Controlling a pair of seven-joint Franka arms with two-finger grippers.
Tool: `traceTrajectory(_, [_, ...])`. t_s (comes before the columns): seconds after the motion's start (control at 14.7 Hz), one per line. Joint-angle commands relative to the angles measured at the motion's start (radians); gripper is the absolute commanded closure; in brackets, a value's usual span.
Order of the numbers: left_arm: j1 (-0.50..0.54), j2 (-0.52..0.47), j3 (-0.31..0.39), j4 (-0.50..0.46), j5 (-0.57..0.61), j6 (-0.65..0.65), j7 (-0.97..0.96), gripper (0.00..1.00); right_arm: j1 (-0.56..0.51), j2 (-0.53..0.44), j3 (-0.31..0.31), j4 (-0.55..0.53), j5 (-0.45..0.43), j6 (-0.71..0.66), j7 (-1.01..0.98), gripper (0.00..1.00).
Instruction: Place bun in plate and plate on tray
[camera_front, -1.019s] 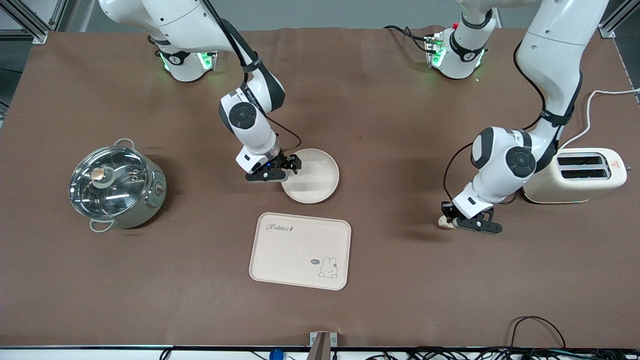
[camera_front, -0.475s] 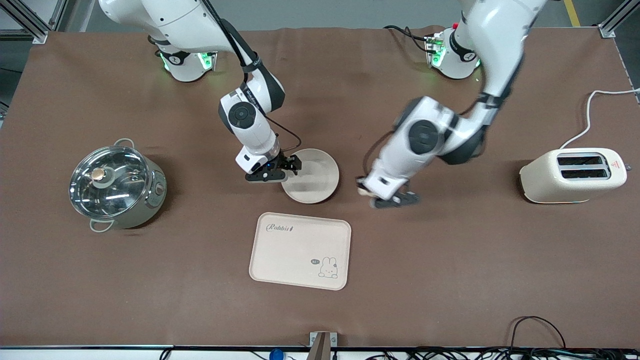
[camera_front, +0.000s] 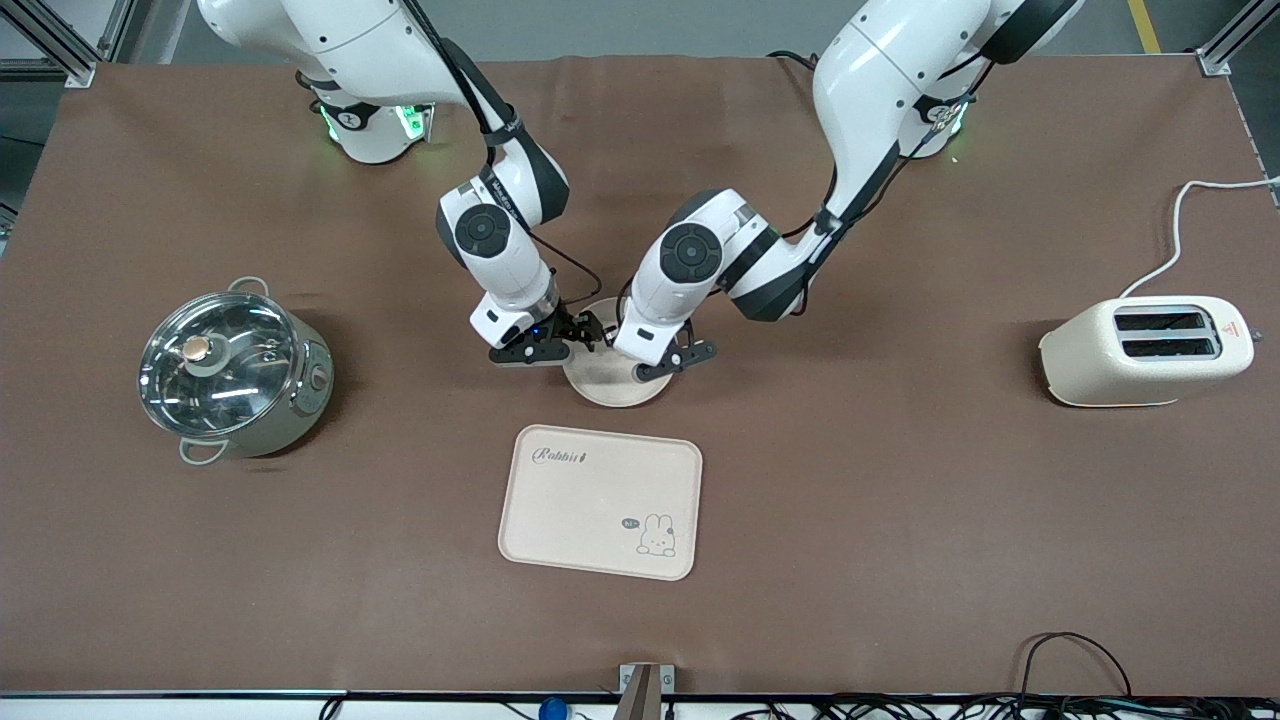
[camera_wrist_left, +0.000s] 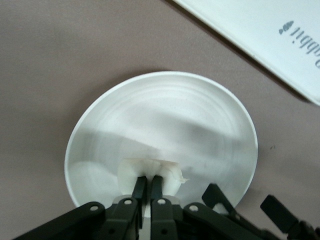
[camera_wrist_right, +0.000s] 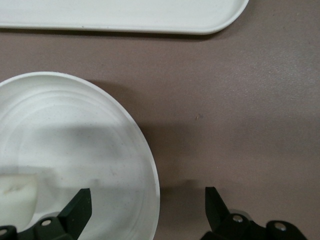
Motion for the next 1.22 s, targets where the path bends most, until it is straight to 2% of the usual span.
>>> traceTrajectory(0.0, [0.010, 0.006, 0.010, 0.021, 0.024, -0.002, -0.006, 0.00, -0.001, -0.013, 0.002, -0.019, 0.010, 0.015, 0.008, 0.00])
traceTrajectory(0.2, [0.007, 0.003, 0.010, 0.023, 0.031, -0.005, -0.015, 0.00, -0.001, -0.011, 0.002, -0.019, 0.010, 0.017, 0.008, 0.00])
traceTrajectory(0.27, [0.007, 0.000, 0.010, 0.021, 0.031, -0.011, -0.014, 0.00, -0.001, -0.011, 0.002, -0.020, 0.010, 0.026, 0.006, 0.22])
traceTrajectory(0.34, [0.013, -0.006, 0.010, 0.021, 0.044, -0.016, -0.006, 0.00, 0.004, -0.013, 0.003, -0.025, 0.010, 0.040, 0.014, 0.99])
traceTrajectory(0.54, [0.087, -0.061, 0.008, 0.020, 0.195, -0.124, 0.154, 0.00, 0.004, -0.010, 0.003, -0.027, 0.011, 0.052, 0.026, 1.00])
traceTrajectory(0.88, [0.281, -0.195, 0.000, 0.029, 0.206, -0.339, 0.539, 0.00, -0.004, 0.003, 0.003, -0.028, 0.010, 0.057, 0.021, 1.00])
traceTrajectory(1.15, [0.459, -0.307, -0.003, 0.030, 0.200, -0.431, 0.799, 0.00, -0.004, 0.007, 0.003, -0.028, 0.010, 0.061, 0.020, 1.00])
